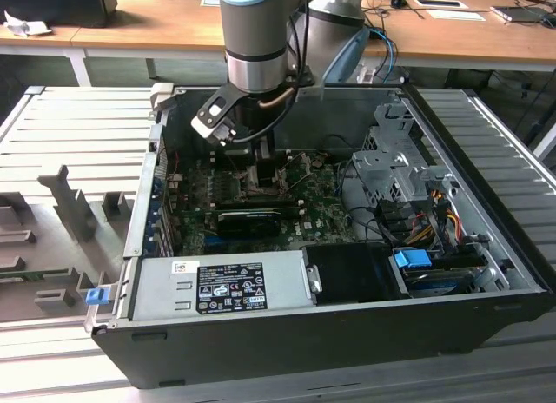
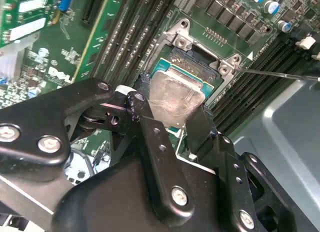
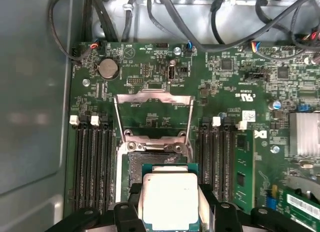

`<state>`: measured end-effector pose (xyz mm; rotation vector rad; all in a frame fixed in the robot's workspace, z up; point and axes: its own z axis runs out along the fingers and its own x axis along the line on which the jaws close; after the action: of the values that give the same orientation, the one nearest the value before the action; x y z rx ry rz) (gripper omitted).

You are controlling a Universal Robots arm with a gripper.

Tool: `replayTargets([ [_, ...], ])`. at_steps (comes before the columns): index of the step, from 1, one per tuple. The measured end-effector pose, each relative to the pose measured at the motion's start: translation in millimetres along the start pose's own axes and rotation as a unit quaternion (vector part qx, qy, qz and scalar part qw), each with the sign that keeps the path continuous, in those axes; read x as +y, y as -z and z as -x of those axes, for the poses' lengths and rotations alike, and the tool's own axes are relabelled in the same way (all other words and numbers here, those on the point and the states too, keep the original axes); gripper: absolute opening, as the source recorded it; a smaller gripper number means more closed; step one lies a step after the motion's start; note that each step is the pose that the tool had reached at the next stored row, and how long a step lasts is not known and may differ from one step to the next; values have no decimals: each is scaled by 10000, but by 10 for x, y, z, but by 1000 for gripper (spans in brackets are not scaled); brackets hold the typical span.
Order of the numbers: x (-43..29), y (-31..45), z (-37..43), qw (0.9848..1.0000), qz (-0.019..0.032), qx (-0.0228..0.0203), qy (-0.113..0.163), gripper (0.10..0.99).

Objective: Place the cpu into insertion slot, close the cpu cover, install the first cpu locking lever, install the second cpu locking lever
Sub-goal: 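Place the cpu into insertion slot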

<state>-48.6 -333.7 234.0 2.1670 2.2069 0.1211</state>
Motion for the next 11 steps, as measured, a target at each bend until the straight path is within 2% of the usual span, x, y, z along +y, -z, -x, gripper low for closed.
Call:
replayTargets([
  [5,-11,-128,-34,9999,2,-10,-108,529],
  [11,-15,-161,-48,9999,2,-29,-108,529],
])
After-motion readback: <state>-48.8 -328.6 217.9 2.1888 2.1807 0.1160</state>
